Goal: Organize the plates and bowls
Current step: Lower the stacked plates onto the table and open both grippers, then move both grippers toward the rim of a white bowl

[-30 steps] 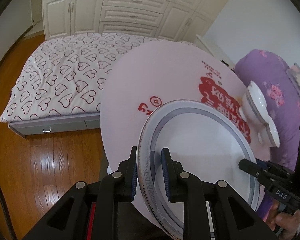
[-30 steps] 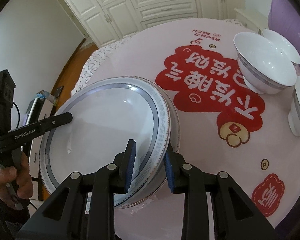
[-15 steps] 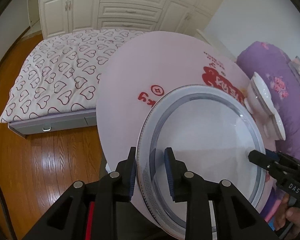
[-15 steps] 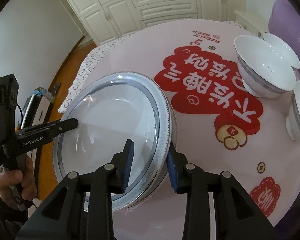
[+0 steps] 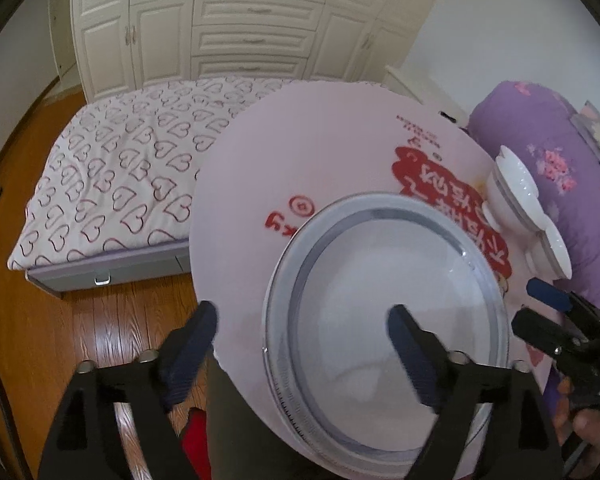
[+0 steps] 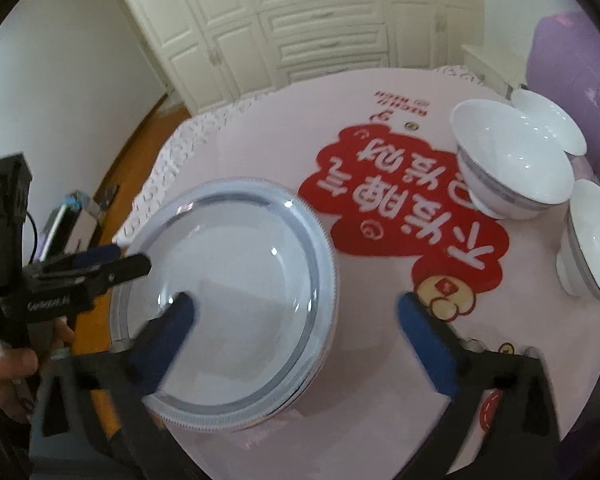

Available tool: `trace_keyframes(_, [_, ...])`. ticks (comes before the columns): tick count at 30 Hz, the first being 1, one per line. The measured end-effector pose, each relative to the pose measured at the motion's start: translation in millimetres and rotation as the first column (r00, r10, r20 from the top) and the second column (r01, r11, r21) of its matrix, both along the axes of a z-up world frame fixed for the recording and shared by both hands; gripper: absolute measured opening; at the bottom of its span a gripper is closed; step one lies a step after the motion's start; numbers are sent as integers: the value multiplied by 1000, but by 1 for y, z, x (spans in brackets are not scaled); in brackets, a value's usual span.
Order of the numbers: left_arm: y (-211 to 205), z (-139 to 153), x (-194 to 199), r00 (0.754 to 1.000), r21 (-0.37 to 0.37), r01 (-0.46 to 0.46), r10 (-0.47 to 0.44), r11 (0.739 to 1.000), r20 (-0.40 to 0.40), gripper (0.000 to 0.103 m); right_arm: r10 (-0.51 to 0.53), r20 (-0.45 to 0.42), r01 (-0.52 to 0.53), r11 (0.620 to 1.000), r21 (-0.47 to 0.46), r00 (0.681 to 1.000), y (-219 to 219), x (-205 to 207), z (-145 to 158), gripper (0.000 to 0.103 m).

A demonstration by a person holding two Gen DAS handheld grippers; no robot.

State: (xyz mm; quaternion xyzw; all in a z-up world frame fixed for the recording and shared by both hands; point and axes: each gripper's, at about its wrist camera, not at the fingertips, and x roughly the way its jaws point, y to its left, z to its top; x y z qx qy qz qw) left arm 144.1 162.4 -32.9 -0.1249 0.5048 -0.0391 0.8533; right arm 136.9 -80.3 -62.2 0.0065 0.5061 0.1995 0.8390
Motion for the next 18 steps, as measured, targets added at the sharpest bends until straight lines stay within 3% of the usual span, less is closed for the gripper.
trace_keyframes(3, [-6,11,0,999,29,-14,13,999,37,102,-28,-3,28,999,44,1000,-9,5,3,103])
trace_keyframes(18, [-41,67,-6,984,55,18,-28,998,178,102,-156,94,145,982,117,983,-51,21,41,103])
